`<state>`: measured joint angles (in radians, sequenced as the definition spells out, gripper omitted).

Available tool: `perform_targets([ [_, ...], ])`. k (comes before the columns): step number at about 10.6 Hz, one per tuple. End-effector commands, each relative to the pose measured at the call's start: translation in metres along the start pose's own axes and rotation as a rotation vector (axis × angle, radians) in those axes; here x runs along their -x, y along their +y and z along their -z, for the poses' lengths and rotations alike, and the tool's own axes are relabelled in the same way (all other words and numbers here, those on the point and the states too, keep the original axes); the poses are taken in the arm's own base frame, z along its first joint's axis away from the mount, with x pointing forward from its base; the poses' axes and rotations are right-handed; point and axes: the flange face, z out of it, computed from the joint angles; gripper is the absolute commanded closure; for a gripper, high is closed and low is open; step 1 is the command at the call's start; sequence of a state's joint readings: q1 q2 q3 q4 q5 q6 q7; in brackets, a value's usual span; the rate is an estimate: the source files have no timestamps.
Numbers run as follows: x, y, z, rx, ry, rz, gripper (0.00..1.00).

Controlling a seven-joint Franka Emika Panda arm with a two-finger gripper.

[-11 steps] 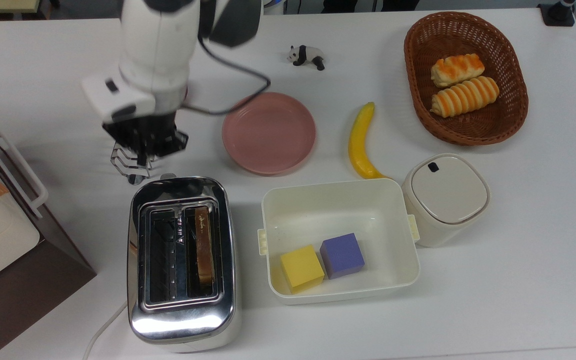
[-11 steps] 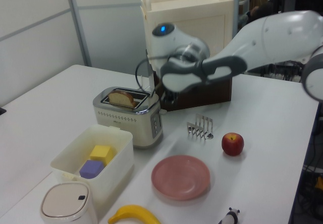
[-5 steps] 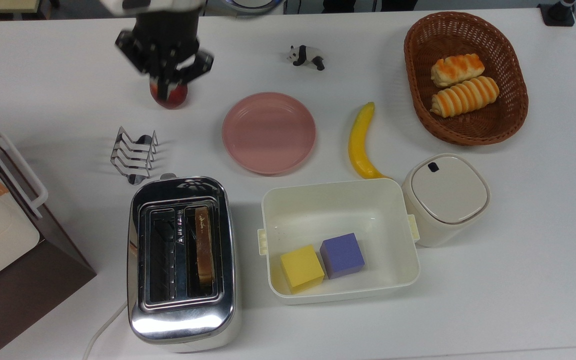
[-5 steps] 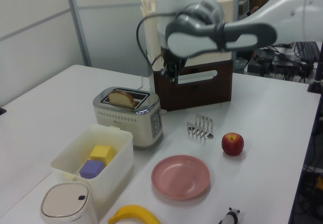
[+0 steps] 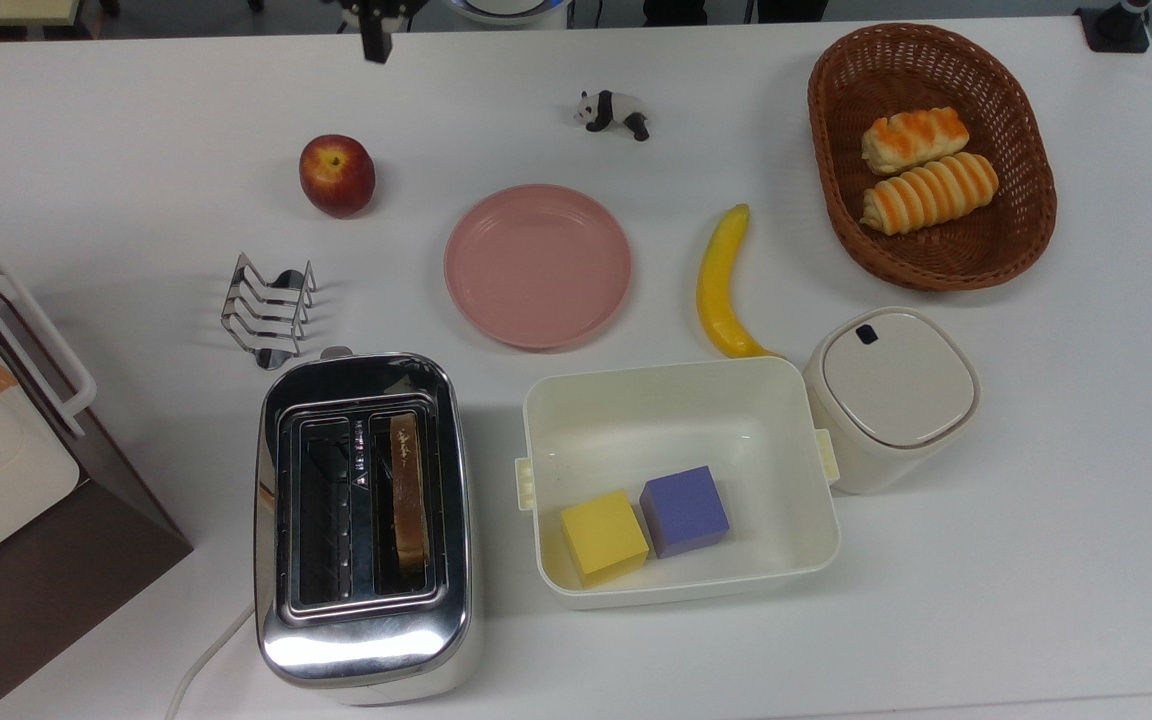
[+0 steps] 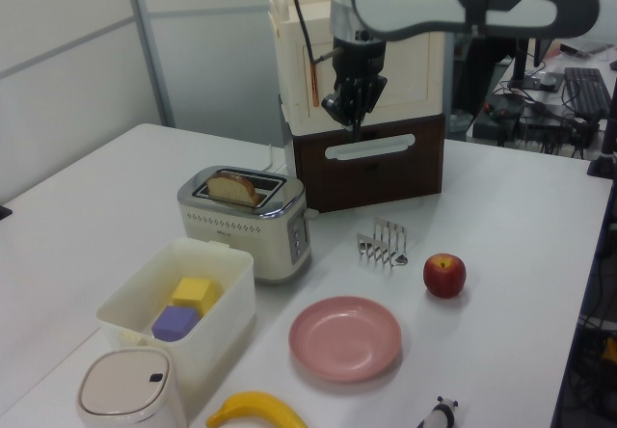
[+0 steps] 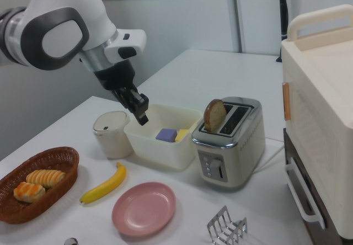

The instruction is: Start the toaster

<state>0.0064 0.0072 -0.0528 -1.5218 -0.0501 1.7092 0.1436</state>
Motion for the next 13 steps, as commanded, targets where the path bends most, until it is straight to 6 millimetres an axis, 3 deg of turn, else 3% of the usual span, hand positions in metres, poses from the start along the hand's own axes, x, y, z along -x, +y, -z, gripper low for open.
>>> perform_targets([
  [1,0.010,0.001,0.005,-0.043,-0.014,0.018,1.00],
  [2,0.011,-0.001,0.004,-0.043,-0.019,0.021,1.00],
  [3,0.013,-0.003,0.003,-0.044,-0.036,0.026,0.88],
  [4,0.014,-0.014,0.002,-0.046,-0.039,0.047,0.18],
  [5,0.016,-0.028,0.001,-0.039,-0.043,0.070,0.00],
  [6,0.020,-0.034,0.001,-0.034,-0.054,0.081,0.00],
  [13,0.026,-0.023,0.008,-0.034,-0.068,0.097,0.00],
])
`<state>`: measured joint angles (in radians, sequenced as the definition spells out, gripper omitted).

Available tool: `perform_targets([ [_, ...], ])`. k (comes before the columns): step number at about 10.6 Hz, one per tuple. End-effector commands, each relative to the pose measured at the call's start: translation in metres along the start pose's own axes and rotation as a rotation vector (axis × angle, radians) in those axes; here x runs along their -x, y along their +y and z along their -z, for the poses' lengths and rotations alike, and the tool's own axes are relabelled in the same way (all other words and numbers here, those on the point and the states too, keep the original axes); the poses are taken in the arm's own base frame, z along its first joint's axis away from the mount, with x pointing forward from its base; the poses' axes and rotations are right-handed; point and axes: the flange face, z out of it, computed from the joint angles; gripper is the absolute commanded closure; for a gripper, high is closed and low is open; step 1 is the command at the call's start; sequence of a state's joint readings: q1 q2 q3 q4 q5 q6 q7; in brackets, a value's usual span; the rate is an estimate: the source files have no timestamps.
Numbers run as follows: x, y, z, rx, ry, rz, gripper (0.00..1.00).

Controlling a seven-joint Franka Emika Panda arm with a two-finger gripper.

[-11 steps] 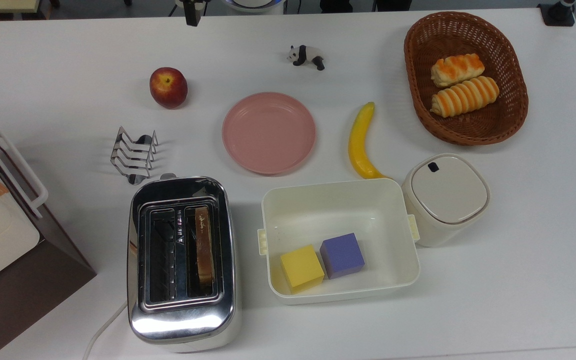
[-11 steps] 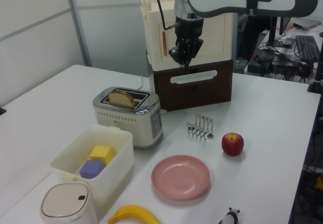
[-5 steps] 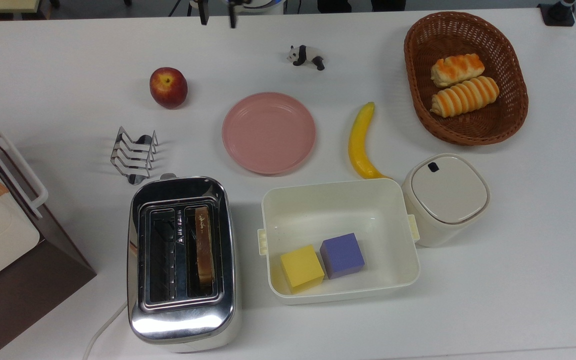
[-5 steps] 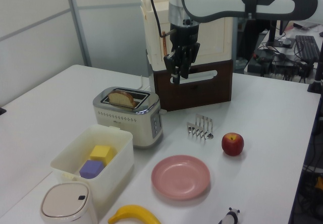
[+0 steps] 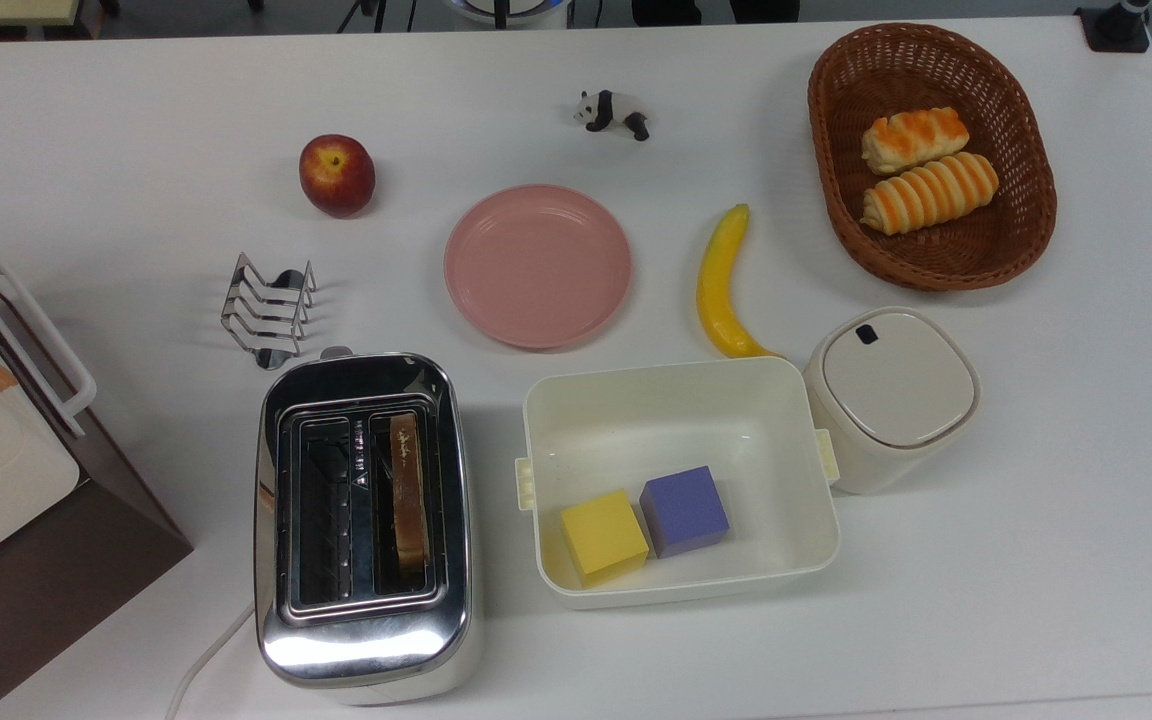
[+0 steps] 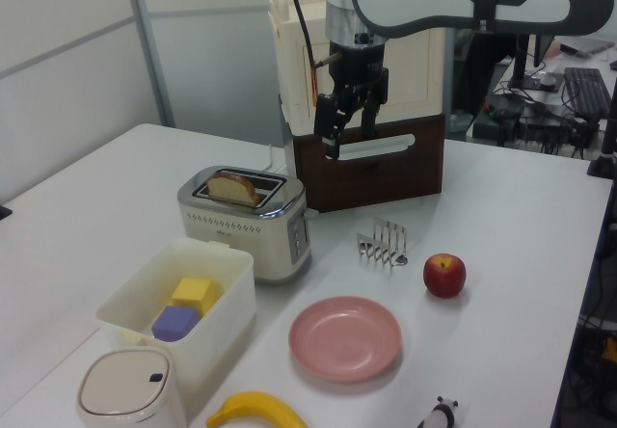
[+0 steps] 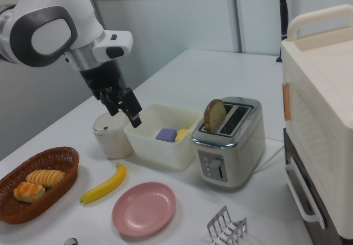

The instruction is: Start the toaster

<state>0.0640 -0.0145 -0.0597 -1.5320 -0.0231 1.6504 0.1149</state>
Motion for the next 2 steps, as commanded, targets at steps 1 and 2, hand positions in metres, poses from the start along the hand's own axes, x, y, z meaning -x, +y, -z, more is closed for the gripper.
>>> perform_targets([
  [1,0.0095,0.0054,0.0036,-0.004,-0.016,0.021,0.00],
  [2,0.0097,0.0055,0.0035,-0.004,-0.017,0.019,0.00],
])
